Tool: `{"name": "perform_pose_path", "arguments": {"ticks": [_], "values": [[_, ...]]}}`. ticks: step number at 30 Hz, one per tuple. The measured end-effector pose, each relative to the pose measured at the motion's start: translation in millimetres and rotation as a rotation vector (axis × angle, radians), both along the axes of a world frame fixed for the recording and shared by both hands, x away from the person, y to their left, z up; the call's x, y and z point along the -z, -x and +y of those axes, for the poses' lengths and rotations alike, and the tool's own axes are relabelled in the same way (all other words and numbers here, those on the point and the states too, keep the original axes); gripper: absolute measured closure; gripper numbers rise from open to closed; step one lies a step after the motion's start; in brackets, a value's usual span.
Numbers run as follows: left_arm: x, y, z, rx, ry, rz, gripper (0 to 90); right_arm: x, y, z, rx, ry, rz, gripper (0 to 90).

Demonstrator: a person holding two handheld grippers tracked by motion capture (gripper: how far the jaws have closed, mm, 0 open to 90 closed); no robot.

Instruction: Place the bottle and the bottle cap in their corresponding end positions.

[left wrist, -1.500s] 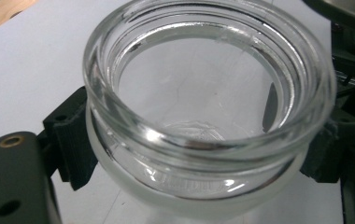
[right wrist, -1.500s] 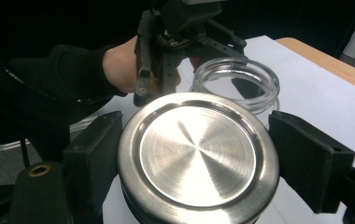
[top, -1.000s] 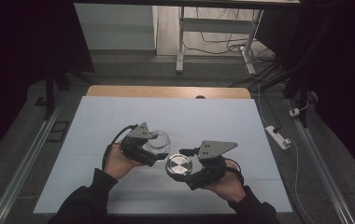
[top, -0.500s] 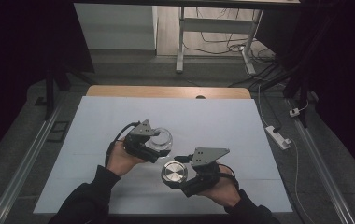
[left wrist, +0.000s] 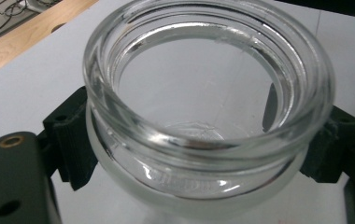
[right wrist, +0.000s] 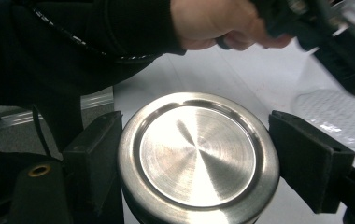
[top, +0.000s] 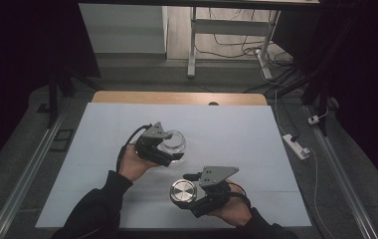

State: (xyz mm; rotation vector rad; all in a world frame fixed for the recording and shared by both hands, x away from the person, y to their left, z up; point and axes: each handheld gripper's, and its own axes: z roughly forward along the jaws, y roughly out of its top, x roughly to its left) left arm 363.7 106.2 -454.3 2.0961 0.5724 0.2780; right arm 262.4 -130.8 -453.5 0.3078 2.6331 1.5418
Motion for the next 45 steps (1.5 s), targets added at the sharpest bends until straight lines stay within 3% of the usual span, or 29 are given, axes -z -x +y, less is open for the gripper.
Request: {"name": "perform_pose_path", "arguments": {"ticks": [11, 18, 29, 45], "values": [[8.7, -15.9, -11.9, -0.017, 0.002, -0.002, 15.5, 19.5, -0.4, 7.5, 0.011, 0.042, 0.029, 19.9], [15.4, -24.2, -13.2, -0.035, 0.007, 0.004, 15.5, 31.6, -3.2, 12.0, 0.019, 0.055, 0.021, 19.9], [28.0, -33.9, -13.9, -0.060, 0.000, 0.006, 15.5, 55.4, -12.0, 14.5, 0.040, 0.068, 0.055, 19.9], [42.5, -44.6, -15.6, -0.090, -0.006, 0.023, 15.5, 79.9, -25.5, 22.3, 0.090, 0.152, 0.058, 19.8]]}}
